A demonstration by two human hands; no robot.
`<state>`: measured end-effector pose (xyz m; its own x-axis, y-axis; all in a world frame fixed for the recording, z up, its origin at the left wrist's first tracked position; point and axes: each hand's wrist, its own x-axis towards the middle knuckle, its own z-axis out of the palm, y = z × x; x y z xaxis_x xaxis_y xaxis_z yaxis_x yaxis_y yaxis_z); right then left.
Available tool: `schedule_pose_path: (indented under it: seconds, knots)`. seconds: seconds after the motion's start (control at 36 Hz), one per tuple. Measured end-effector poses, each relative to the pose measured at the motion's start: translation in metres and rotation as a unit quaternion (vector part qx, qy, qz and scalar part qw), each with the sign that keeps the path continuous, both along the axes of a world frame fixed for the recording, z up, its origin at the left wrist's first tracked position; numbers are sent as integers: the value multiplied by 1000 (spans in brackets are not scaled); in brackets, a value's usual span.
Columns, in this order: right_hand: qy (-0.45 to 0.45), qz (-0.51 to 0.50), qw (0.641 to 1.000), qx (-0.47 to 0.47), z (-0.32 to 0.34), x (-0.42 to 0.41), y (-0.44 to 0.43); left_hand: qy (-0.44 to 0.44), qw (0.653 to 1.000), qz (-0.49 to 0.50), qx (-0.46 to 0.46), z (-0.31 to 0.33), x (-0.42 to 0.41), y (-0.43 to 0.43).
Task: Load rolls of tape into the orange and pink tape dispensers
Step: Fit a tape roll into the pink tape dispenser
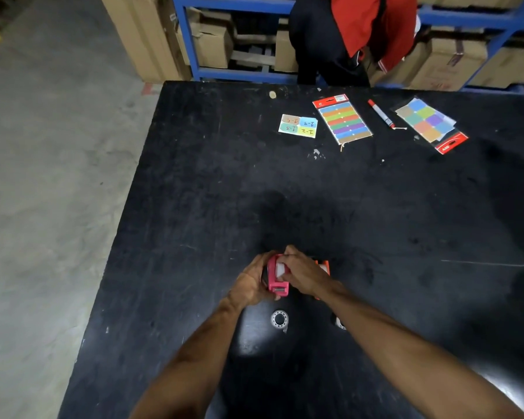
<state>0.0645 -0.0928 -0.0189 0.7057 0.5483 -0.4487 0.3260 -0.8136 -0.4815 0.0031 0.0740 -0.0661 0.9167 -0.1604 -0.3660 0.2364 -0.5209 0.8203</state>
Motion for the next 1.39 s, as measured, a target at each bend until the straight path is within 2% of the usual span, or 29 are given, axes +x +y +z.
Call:
schedule_pose_path:
  seconds: [0.19,0.28,0.33,0.39,0.44,0.53,0.58,0.69,0.89,1.03,1.11,1.19,1.39]
  knots:
    - [-9,-24,1000,13,16,-10,-3,-1,999,-24,-25,-4,-4,5]
    - [-25,-30,999,12,27,-16,-7,12,999,-46,17,12,-8,8]
    - [-32,-39,999,18,33,-22,-11,-27,997,-7,65,19,-13,6]
    - [-44,-50,997,30,38,-28,-15,-69,994,84,32,28,-18,2]
    - [-56,-57,996,40,45,-35,-16,-57,988,146,-5,36,-27,-3]
    - [-69,-59,994,53,60,-48,-11,-20,976,191,-103,51,-42,-16]
    - [-78,-71,993,57,68,-55,-9,-26,959,229,-162,60,-52,-24]
    - [-92,-72,990,73,80,-68,-13,-46,942,262,-203,78,-65,-38]
    - [-84,-86,987,106,104,-84,-26,-100,968,219,-66,108,-80,-49]
    - [-89,-121,975,165,107,-93,-46,-112,961,222,-123,114,-83,-50]
    - [-55,-166,973,152,106,-94,-62,-78,945,253,-193,116,-82,-49]
    - [-50,-157,981,103,97,-101,-73,-37,932,261,-248,115,-86,-46]
    - [-48,-97,994,6,41,-126,-71,11,939,243,-241,107,-93,-33]
